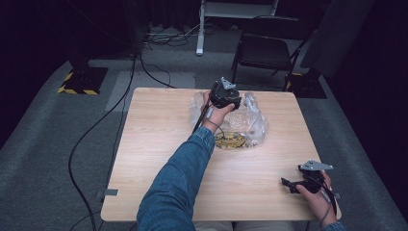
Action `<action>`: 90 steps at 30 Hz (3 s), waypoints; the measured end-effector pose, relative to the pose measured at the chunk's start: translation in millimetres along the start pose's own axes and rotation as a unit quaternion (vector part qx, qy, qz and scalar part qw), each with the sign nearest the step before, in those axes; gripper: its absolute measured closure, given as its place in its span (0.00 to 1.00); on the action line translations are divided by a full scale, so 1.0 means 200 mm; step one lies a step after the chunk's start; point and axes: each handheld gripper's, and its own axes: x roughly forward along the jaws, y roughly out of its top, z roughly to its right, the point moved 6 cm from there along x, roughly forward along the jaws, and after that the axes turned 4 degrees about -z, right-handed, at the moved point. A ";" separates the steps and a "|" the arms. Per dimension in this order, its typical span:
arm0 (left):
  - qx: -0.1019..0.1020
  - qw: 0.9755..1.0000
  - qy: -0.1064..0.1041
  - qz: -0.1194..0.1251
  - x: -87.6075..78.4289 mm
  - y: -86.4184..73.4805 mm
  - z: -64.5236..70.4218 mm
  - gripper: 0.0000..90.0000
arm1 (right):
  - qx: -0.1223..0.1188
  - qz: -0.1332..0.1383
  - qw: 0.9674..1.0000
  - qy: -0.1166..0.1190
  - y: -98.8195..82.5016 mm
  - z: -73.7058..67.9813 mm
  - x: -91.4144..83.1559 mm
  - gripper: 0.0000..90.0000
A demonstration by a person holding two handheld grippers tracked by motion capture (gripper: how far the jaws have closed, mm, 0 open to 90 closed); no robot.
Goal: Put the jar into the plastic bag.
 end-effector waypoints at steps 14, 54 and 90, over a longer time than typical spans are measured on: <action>0.006 1.000 0.003 0.004 0.01 -0.02 0.01 0.36 | 0.001 -0.001 1.000 0.001 0.00 0.00 0.00 0.00; 0.011 0.998 -0.001 0.055 -0.36 -0.03 0.04 0.07 | -0.001 0.000 1.000 0.002 0.00 0.00 0.00 0.00; 0.016 0.999 0.033 0.039 -0.71 -0.26 -0.05 0.07 | -0.004 0.000 1.000 0.005 0.00 0.00 0.00 0.00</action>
